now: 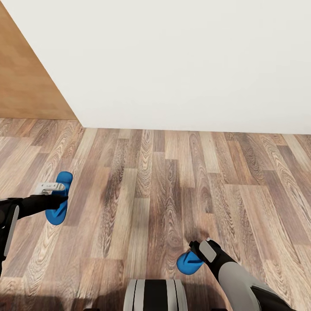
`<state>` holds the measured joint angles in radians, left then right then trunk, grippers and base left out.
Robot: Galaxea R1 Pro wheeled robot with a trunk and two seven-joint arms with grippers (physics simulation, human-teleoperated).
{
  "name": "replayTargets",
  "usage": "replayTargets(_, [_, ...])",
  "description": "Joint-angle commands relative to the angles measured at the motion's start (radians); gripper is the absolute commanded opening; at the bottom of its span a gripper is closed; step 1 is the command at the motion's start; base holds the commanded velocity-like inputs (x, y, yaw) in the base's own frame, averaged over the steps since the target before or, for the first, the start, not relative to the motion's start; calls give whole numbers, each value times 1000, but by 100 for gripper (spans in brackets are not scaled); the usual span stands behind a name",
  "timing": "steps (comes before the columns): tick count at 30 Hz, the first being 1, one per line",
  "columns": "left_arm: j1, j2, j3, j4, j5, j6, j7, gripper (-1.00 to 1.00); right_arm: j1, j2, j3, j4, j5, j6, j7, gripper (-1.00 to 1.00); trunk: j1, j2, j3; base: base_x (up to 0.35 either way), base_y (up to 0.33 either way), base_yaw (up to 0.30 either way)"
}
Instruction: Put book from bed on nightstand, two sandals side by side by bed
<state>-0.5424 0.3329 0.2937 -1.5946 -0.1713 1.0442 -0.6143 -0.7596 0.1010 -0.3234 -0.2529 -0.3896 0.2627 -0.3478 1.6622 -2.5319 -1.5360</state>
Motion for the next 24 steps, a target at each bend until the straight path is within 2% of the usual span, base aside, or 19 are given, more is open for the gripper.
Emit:
replayTargets(1, [-1,0,1,-1,-10,3,-12,-100,0,0,3,-3,-9,4,-7,100,0,0,-4,0,0,0])
replayTargets(4, [-1,0,1,-1,-10,3,-12,-100,0,1,3,-3,-9,4,-7,100,2,-1,-16,0,0,0])
replayTargets(19, [-1,0,1,-1,-10,3,-12,-100,-3,2,3,-5,-9,5,-7,100,2,-1,-16,0,0,0])
replayTargets(24, [-1,0,1,-1,-10,3,-12,-100,-5,11,3,-5,-9,5,-7,100,2,-1,-16,0,0,0])
